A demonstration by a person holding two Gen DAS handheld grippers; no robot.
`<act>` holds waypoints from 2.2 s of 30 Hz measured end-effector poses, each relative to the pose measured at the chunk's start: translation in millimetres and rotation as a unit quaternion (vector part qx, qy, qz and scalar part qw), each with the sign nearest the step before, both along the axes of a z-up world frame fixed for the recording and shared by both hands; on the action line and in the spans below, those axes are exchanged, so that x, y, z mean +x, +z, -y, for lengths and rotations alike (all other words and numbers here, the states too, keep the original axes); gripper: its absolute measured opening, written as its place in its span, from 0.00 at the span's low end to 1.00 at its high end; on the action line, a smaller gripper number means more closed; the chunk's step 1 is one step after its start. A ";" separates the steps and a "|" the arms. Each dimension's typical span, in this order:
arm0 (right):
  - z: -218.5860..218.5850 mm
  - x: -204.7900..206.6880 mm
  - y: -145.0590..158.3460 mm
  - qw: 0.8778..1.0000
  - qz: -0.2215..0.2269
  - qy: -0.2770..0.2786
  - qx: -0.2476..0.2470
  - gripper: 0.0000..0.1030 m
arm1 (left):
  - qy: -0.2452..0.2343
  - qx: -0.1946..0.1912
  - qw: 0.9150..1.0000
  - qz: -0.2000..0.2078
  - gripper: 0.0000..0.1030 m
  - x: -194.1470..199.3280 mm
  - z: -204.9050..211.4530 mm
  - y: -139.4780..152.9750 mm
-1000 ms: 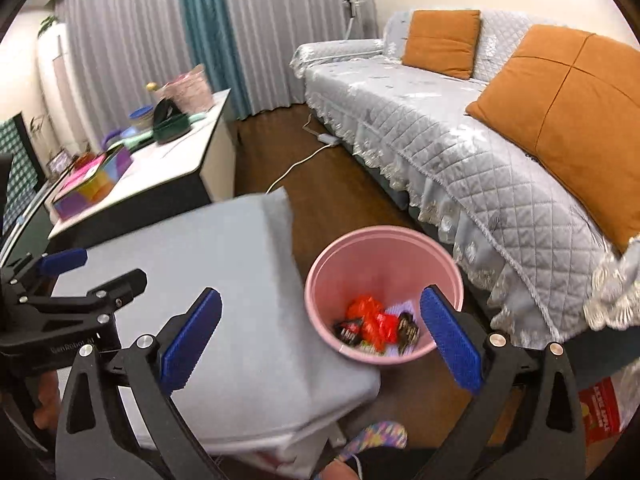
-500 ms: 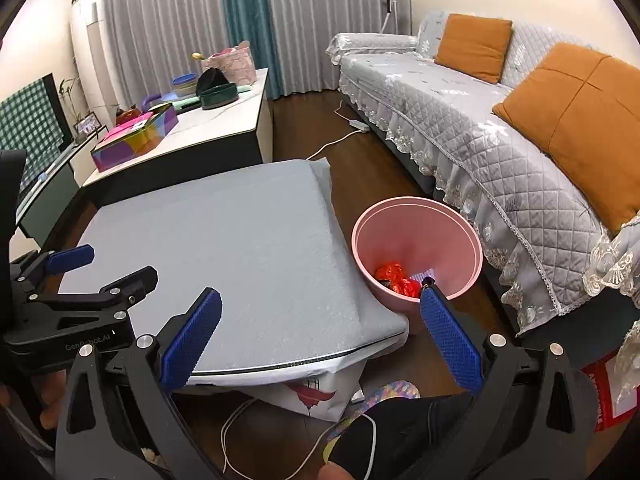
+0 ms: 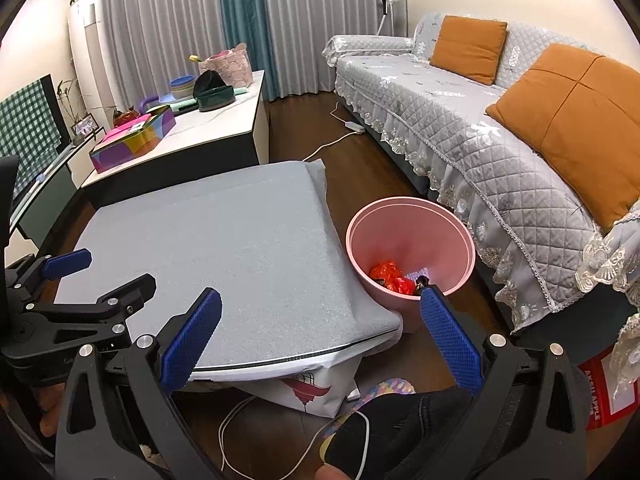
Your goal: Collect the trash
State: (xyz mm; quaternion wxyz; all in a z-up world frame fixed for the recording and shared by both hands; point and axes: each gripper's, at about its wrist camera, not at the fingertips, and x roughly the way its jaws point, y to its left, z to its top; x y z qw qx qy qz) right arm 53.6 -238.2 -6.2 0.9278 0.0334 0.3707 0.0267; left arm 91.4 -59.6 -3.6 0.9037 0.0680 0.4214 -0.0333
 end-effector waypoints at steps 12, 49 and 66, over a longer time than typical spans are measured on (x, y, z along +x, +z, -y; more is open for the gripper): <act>3.1 -0.8 -0.2 1.000 -0.002 -0.001 0.002 0.95 | 0.000 0.001 1.000 0.000 0.89 -0.7 1.4 -0.2; 3.6 -2.0 0.1 1.000 -0.002 0.000 0.000 0.95 | -0.001 0.005 1.000 -0.003 0.89 -5.1 3.8 -3.7; 6.1 -1.6 2.1 1.000 -0.002 0.000 0.000 0.95 | -0.001 0.009 1.000 -0.002 0.89 -5.1 4.8 -3.3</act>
